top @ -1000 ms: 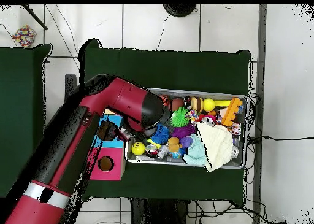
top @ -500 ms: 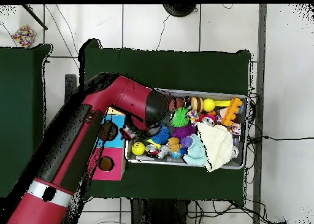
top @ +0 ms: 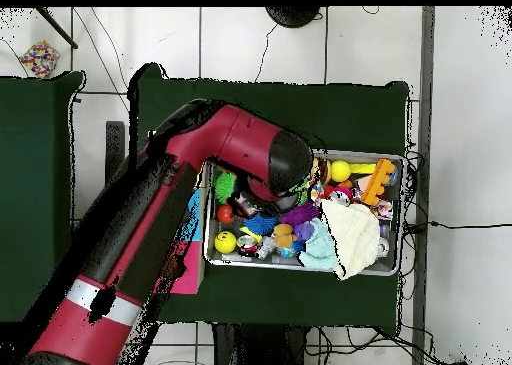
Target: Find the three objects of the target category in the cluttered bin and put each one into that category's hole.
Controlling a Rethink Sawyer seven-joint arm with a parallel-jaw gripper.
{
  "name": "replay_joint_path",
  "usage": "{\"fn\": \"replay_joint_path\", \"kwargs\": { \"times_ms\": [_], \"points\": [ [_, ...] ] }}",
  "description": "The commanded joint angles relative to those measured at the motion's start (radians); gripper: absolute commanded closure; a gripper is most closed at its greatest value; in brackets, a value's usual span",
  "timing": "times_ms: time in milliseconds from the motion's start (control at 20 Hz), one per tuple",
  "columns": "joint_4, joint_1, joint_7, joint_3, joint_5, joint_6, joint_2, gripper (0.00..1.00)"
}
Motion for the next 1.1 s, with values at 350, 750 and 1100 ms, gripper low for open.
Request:
{"fn": "replay_joint_path", "kwargs": {
  "times_ms": [350,750,1100],
  "points": [
    [-0.107,-0.131,0.028,0.046,0.061,0.216,-0.006,0.0],
    [-0.099,-0.117,-0.016,0.057,0.017,0.297,0.06,0.0],
    [-0.111,-0.093,-0.031,0.051,-0.008,0.357,0.105,0.0]
  ]
}}
